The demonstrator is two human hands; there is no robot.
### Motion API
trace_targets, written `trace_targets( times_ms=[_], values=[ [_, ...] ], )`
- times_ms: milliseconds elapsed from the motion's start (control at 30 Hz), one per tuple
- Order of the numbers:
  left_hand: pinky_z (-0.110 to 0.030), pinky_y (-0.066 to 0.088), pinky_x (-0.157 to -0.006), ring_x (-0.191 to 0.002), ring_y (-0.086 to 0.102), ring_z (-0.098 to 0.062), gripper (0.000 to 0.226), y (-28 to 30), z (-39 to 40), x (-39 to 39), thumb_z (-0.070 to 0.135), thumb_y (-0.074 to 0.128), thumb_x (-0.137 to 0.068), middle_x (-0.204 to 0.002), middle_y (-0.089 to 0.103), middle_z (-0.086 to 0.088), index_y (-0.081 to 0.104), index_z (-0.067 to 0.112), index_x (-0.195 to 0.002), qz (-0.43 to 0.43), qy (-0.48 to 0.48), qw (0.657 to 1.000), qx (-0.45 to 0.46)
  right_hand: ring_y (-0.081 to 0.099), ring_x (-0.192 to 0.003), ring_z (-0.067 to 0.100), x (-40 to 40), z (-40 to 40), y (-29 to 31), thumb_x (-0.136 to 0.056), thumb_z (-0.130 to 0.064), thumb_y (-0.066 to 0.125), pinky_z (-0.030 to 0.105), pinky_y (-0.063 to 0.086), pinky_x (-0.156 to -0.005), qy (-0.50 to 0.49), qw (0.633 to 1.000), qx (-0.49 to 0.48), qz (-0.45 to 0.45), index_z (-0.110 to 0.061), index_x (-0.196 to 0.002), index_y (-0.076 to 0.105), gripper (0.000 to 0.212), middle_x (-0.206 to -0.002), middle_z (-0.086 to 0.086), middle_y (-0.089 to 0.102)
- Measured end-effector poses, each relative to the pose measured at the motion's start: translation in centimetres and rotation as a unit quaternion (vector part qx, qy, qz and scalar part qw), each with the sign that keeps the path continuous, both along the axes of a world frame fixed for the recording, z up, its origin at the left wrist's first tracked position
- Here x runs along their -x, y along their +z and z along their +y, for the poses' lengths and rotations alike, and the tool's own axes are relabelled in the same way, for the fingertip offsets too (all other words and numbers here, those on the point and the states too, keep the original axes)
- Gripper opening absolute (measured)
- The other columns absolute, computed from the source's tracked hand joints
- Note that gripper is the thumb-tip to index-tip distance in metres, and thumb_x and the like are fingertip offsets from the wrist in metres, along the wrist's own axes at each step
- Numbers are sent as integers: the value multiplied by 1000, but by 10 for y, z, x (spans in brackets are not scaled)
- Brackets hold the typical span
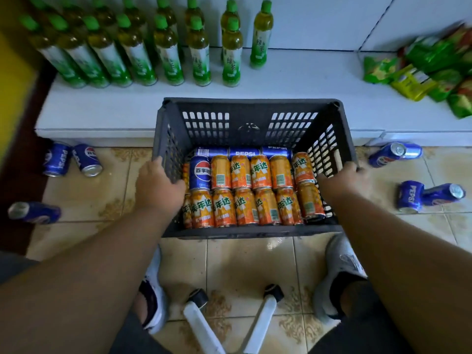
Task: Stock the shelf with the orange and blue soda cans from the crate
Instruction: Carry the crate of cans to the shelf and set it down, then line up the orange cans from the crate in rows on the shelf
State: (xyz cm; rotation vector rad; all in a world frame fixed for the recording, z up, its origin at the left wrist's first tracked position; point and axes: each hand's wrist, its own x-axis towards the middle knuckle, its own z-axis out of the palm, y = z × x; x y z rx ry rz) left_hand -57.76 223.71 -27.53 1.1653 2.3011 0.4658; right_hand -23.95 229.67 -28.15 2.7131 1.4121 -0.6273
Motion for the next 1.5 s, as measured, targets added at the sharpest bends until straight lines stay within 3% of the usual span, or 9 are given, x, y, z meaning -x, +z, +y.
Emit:
trace_targets(
  times_ms=[167,400,533,667,800,933,1200,1367,1500],
  values=[
    [-39,38,-108,-135,39,-23,57,14,-11,-41,22,65,-88,-149,39,-3,44,19,-142,17,-139,989,-43,46,-129,26,67,-50,5,-91,-48,61,48,44,-106,185,981,10,57,-20,-143,40,63,-143,7,45],
    [-30,53,-63,-87,67,-17,44,-36,22,-66,17,60,-94,-122,58,4,48,28,-134,-184,-42,981,48,45,-132,26,126,-21,-29,-91,-49,62,46,44,-106,331,934,88,101,-24,-146,38,65,-149,4,43],
    [-44,59,-72,-83,69,-18,18,-72,49,-58,29,63,-87,-101,70,2,59,32,-105,-283,24,955,91,46,-132,28,162,40,-49,-91,-36,66,42,47,-104,389,908,88,128,-19,-148,37,67,-154,5,34],
    [-44,55,-83,-98,64,-26,28,-87,67,-49,17,53,-97,-112,66,-5,58,19,-125,-313,70,940,117,30,-146,31,200,95,-78,-97,-24,58,48,38,-112,449,876,135,114,-15,-157,14,75,-166,5,8],
    [-15,43,-60,-91,55,-10,44,-107,74,-48,12,49,-101,-132,52,-4,40,12,-144,-368,127,908,154,37,-138,41,220,113,-104,-92,-26,66,49,40,-110,455,856,219,107,-14,-156,17,82,-159,16,20],
    [-38,47,-101,-112,56,-19,43,-118,73,-52,18,49,-102,-137,53,-2,39,13,-143,-367,151,906,144,43,-127,34,222,102,-109,-87,-30,70,44,44,-98,420,896,131,51,-13,-140,37,65,-140,14,35],
    [-32,52,-91,-103,58,-15,56,-88,60,-47,8,49,-100,-132,54,3,30,21,-151,-350,16,922,166,59,-107,32,204,81,-85,-85,-24,72,42,54,-85,314,936,53,149,-15,-123,42,49,-127,11,49],
    [-12,43,-45,-76,53,-6,44,-31,51,-29,13,54,-99,-96,53,13,41,34,-135,-294,-69,944,134,60,-106,30,195,66,-14,-81,-31,76,45,55,-89,278,943,-7,184,-20,-134,46,62,-127,10,50],
    [-23,47,-80,-100,60,-7,62,23,44,-5,30,70,-89,-122,61,9,39,32,-142,-256,-131,957,38,69,-81,19,195,57,68,-81,-37,75,36,60,-76,221,935,-46,274,-9,-100,72,34,-96,8,72]
  ],
)
